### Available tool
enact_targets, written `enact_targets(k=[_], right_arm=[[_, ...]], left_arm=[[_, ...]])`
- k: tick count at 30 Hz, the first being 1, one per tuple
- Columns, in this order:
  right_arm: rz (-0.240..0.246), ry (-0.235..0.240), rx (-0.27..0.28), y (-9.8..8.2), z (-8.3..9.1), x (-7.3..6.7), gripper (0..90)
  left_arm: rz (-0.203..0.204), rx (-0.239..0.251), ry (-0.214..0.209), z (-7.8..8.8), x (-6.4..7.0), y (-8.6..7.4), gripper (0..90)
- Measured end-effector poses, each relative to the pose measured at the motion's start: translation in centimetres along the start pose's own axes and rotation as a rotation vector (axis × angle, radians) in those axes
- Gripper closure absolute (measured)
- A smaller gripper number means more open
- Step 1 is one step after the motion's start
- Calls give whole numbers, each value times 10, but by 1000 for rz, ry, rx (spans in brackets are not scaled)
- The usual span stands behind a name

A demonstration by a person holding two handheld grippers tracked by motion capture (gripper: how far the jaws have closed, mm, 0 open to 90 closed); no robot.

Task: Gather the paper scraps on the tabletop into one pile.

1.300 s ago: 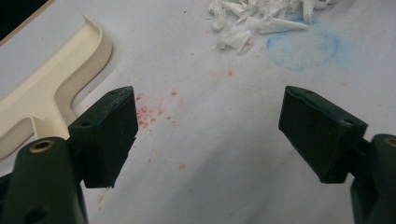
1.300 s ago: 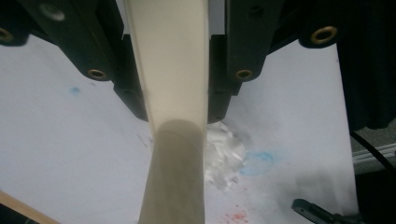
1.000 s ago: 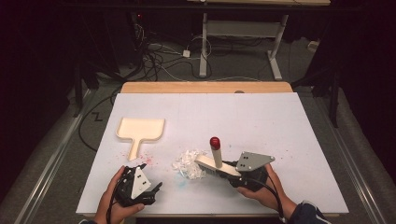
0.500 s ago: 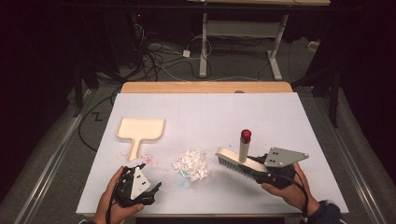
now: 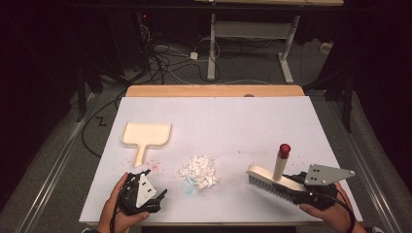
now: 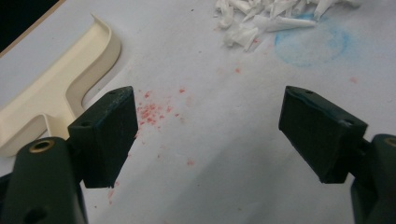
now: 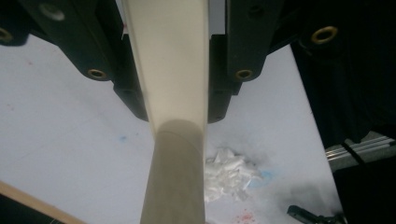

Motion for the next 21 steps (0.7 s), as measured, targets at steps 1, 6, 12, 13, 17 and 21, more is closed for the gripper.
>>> enact_targets(k=[1, 6, 12, 13, 17, 21], right_arm=[[-4, 7, -6, -2, 1, -1, 680], [-22, 42, -33, -9, 5, 0, 680], [-59, 114, -183, -15, 10, 19, 675], [-68, 105, -209, -16, 9, 25, 675], [-79, 95, -252, -13, 7, 50, 661], [-14, 76, -329, -6, -1, 66, 611]], left_arm=[[-1, -1, 0, 0, 0, 0, 184], [-6, -3, -4, -1, 0, 0, 184], [-4, -1, -18, -3, 0, 1, 184], [-5, -2, -20, -4, 0, 2, 184], [-7, -2, -28, -5, 1, 3, 184], [-12, -6, -37, -7, 3, 3, 184]])
Point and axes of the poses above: each handheld gripper's, and its own axes: z roughly backward along the jaws, y roughly out of its top, x roughly to its right, the point moved 2 cm from there along -z, roughly forward along the jaws, and after that the axes turned 10 degrees about y, right-handed, at the moved point
